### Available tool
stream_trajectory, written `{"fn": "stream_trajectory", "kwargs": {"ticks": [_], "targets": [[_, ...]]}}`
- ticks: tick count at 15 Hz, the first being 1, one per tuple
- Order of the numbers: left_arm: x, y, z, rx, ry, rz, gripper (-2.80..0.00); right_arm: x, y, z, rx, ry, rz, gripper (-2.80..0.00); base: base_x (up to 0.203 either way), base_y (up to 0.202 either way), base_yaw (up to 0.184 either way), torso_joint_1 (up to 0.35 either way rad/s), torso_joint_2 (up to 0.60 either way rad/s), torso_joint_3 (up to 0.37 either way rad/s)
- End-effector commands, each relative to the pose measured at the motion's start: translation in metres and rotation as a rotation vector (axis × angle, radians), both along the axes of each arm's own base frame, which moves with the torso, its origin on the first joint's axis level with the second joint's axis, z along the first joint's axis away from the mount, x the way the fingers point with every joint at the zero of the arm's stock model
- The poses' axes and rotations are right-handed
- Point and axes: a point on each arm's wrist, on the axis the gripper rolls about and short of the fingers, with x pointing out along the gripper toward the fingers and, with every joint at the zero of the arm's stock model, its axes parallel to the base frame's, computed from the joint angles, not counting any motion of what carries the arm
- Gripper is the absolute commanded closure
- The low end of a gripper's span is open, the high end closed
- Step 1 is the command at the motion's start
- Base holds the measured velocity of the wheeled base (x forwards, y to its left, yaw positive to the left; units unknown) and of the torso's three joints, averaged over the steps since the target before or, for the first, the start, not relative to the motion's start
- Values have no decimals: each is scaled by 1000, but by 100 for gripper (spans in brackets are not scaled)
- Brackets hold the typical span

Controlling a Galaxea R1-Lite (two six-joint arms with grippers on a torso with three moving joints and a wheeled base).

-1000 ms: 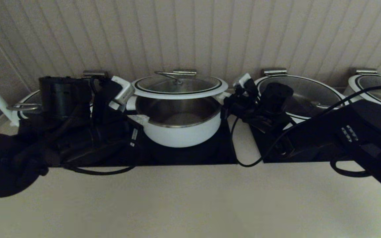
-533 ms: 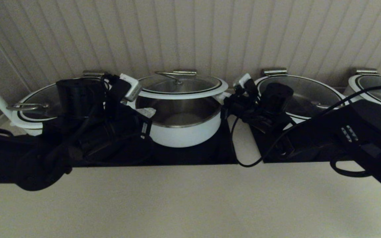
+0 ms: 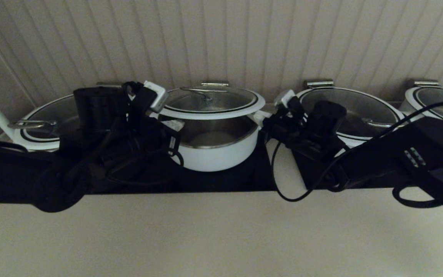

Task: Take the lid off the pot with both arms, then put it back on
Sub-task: Open the pot lid completely

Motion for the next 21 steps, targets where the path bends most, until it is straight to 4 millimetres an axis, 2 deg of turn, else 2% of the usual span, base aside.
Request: {"fn": "stream_trajectory", "kwargs": {"ticks": [1, 4, 8, 10, 12, 15, 18, 21], "targets": [[1, -1, 0, 1, -4, -1, 0, -17, -8, -2, -19, 36, 3, 0, 0, 0, 0, 0, 0, 0], [2, -1, 1, -1, -8, -1, 0, -37, -18, 0, -26, 56, 1, 0, 0, 0, 0, 0, 0, 0], [7, -3, 6, -9, -28, -1, 0, -75, -37, 10, -42, 92, -3, 0, 0, 0, 0, 0, 0, 0], [9, -4, 8, -11, -35, -1, 0, -99, -52, 22, -38, 86, -18, 0, 0, 0, 0, 0, 0, 0], [8, -4, 8, -9, -35, -1, 0, -131, -70, 31, -39, 91, -36, 0, 0, 0, 0, 0, 0, 0], [8, -3, 9, -11, -38, -1, 0, -180, -108, 36, -43, 125, -129, 0, 0, 0, 0, 0, 0, 0], [7, -3, 12, -11, -47, 0, 0, -227, -162, 21, -48, 235, -335, 0, 0, 0, 0, 0, 0, 0], [5, -2, 15, -7, -56, -1, 0, -282, -184, -19, 29, 451, -469, 0, 0, 0, 0, 0, 0, 0]]}}
